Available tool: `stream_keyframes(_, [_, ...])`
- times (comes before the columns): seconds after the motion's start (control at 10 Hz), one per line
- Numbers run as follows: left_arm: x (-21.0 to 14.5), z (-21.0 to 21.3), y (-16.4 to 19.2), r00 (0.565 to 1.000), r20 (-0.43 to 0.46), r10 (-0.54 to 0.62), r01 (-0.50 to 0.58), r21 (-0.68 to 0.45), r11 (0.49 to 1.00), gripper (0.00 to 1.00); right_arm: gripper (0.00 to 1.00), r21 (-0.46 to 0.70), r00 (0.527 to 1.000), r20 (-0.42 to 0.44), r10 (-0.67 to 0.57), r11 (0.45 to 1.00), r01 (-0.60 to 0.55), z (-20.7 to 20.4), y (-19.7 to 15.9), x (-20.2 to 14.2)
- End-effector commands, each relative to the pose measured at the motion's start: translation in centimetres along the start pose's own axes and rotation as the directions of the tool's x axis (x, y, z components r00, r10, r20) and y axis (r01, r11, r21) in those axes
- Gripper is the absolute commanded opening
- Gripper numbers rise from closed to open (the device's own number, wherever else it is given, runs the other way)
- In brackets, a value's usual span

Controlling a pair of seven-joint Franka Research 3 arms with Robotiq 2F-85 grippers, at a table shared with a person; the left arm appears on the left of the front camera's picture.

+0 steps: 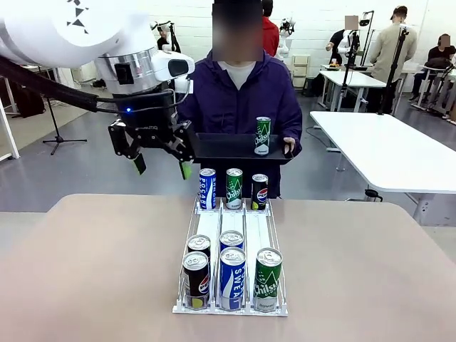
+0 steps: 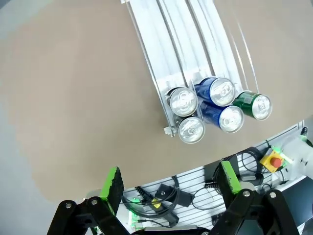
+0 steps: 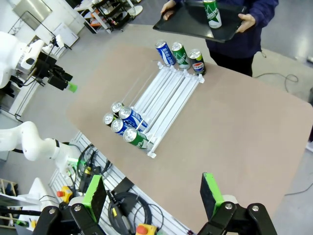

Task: Retrieve and hand over the desired beverage to the person.
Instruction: Pick up another can of the same type that the person held from the Automatic Can Dispenser.

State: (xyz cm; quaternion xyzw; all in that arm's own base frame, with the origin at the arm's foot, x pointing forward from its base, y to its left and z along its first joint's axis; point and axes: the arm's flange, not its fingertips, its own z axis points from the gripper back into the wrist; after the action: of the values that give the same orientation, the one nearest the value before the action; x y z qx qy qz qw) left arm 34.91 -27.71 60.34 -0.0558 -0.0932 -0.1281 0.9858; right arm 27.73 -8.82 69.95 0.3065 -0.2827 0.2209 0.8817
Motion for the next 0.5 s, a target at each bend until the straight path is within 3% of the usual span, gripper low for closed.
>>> stream_keyframes(0.0, [-0.64,-0.04,0.39,1.0,0.0,-0.001,0.001,0.013,1.0,1.0,1.0,0.008,1.0,-0.002,0.012,1.0,-0.012,-0.16,-0.26,0.02])
stream_keyframes(0.4, [-0.64,-0.04,0.39,1.0,0.0,-0.001,0.001,0.013,1.0,1.0,1.0,0.008,1.0,-0.002,0.012,1.0,-0.012,-0.16,-0.26,0.02])
